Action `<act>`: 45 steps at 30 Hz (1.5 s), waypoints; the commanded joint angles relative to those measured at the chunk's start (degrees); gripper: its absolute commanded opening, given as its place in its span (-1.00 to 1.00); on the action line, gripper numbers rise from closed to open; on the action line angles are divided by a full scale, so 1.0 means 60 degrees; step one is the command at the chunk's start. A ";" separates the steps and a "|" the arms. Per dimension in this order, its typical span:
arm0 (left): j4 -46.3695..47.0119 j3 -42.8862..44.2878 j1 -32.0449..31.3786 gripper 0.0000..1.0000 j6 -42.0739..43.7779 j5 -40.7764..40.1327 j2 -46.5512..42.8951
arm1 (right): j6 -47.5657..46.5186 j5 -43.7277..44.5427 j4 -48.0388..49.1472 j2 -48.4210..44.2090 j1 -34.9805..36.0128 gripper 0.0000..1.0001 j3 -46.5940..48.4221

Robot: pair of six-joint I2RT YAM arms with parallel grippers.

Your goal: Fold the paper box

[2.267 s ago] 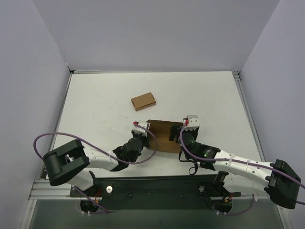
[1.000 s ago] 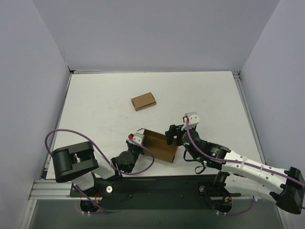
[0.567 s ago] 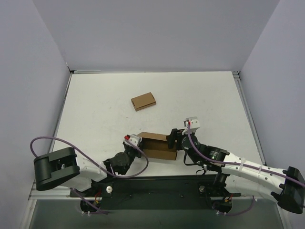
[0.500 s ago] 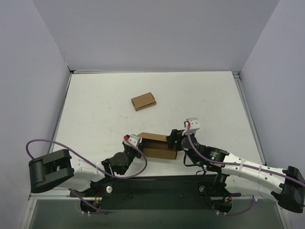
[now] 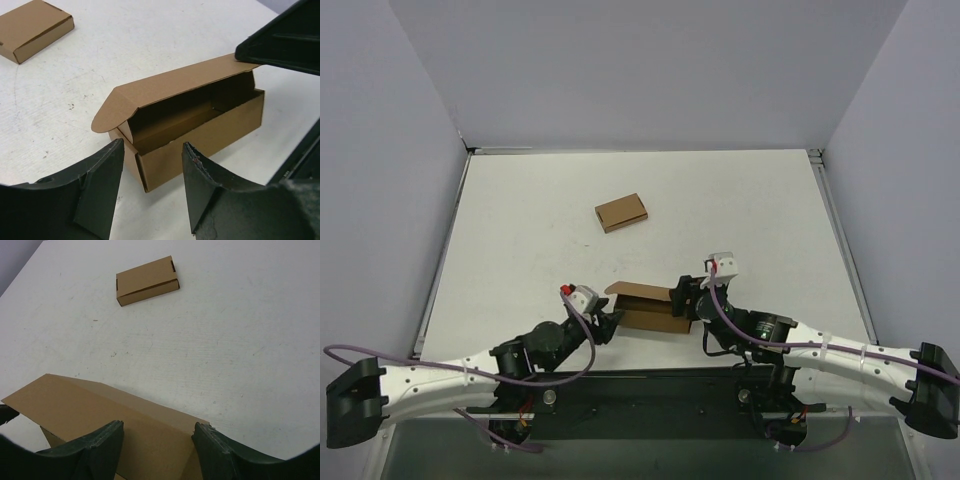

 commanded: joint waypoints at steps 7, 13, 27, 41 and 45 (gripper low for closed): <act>-0.4114 0.1278 0.0022 0.23 -0.1193 0.1149 -0.3205 | 0.0316 0.0850 -0.0542 0.0000 0.0494 0.18 0.0089; -0.4438 0.2625 0.0022 0.26 -0.2014 0.0284 -0.2430 | 0.0536 0.1070 -0.0894 -0.0088 0.0757 0.18 0.0045; -0.3880 0.4311 0.1074 0.40 -0.2862 0.0984 -0.0526 | 0.0858 0.1436 -0.1421 0.0263 0.1270 0.15 0.0060; -0.1933 0.2423 0.2585 0.15 -0.3962 0.4165 0.2098 | 0.1151 0.1481 -0.2154 0.1287 0.1534 0.16 -0.0014; -0.2049 0.1837 0.2570 0.11 -0.3963 0.4063 0.2112 | 0.1137 0.1334 -0.2183 0.1756 0.1549 0.17 0.0045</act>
